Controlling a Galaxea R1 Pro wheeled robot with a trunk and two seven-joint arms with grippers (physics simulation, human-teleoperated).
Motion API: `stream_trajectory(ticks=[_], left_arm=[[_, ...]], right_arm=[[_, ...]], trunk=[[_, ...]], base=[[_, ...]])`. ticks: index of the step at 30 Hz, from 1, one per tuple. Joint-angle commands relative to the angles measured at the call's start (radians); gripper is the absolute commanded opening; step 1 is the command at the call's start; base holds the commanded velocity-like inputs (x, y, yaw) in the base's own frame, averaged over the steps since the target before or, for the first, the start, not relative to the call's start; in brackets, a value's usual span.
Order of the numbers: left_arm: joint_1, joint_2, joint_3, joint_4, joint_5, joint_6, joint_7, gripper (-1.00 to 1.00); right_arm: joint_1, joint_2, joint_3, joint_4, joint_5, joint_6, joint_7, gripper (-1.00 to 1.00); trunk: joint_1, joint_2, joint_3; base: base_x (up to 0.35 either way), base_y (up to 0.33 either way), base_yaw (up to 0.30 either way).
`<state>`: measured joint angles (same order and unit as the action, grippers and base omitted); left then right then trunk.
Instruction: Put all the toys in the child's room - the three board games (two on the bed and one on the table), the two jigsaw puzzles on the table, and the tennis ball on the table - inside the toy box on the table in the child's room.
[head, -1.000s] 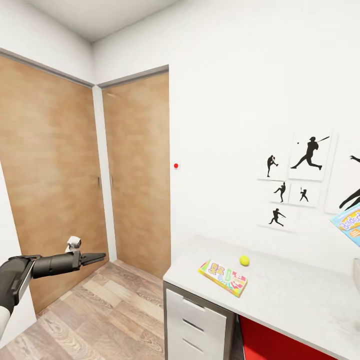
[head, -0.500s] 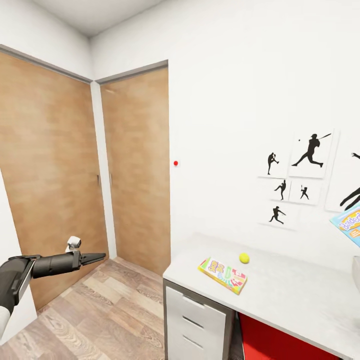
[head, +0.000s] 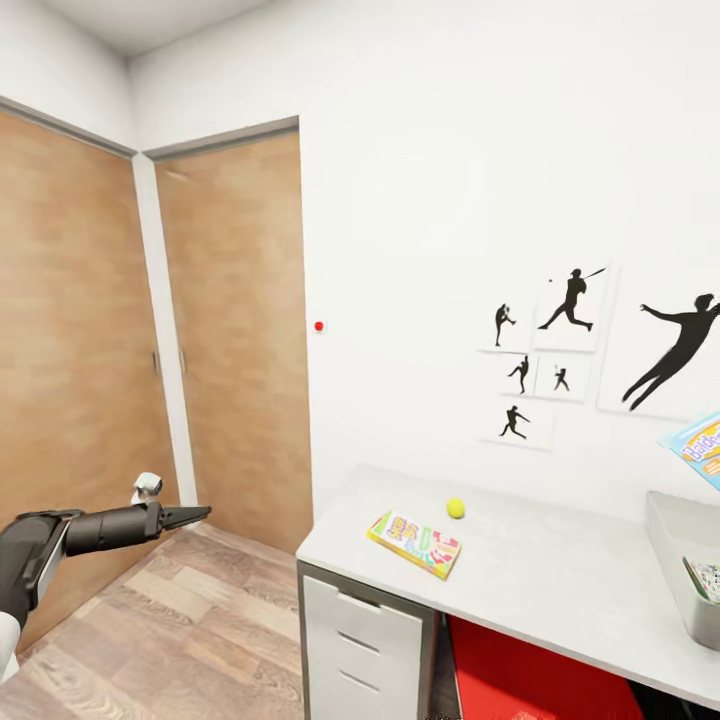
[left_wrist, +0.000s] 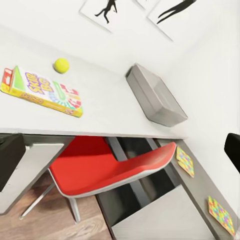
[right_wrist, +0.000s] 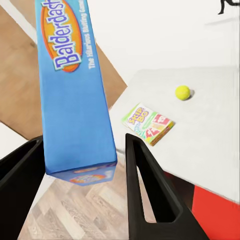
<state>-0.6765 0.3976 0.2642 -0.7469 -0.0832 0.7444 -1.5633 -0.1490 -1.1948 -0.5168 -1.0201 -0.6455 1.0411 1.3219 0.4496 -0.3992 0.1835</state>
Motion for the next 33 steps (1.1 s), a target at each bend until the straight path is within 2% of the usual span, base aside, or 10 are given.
stream_trajectory(ticks=[1, 13, 15, 21, 27, 29, 33], left_arm=[[0.0, 0.0, 0.003, -0.002, -0.009, 0.01, -0.008, 1.0], [0.0, -0.001, 0.004, -0.024, -0.009, 0.01, -0.008, 1.0], [0.0, -0.01, -0.002, -0.044, -0.008, 0.011, -0.008, 1.0], [-0.038, -0.116, -0.107, -0.132, -0.009, 0.054, -0.008, 1.0], [-0.086, -0.194, -0.152, -0.273, -0.01, 0.178, -0.008, 1.0], [-0.101, -0.208, -0.156, -0.298, -0.01, 0.194, -0.008, 1.0], [-0.112, -0.216, -0.158, -0.312, -0.009, 0.202, -0.008, 1.0]], right_arm=[[-0.003, 0.0, 0.001, 0.006, -0.002, 0.006, 0.002, -1.0], [-0.003, 0.009, 0.005, 0.055, 0.0, 0.006, 0.001, -1.0], [-0.003, 0.01, 0.006, 0.065, 0.003, 0.006, 0.002, -1.0], [-0.003, 0.011, 0.012, 0.075, 0.016, 0.006, 0.002, -1.0], [-0.003, 0.012, 0.013, 0.077, 0.018, 0.006, 0.003, -1.0], [-0.003, 0.013, 0.014, 0.076, 0.018, 0.006, 0.003, -1.0], [-0.003, 0.014, 0.014, 0.073, 0.018, 0.006, 0.003, -1.0]], trunk=[[0.0, -0.001, 0.0], [0.0, -0.001, 0.0], [0.0, -0.001, 0.0], [0.0, -0.001, 0.0], [0.0, -0.001, 0.0], [0.0, -0.001, 0.0], [0.0, -0.001, 0.0]], base=[[0.0, 0.0, -0.275], [0.0, 0.0, -0.277], [0.0, 0.0, -0.278], [0.0, 0.0, -0.278], [0.0, 0.0, -0.278], [0.003, 0.0, -0.278], [0.063, 0.0, -0.278]])
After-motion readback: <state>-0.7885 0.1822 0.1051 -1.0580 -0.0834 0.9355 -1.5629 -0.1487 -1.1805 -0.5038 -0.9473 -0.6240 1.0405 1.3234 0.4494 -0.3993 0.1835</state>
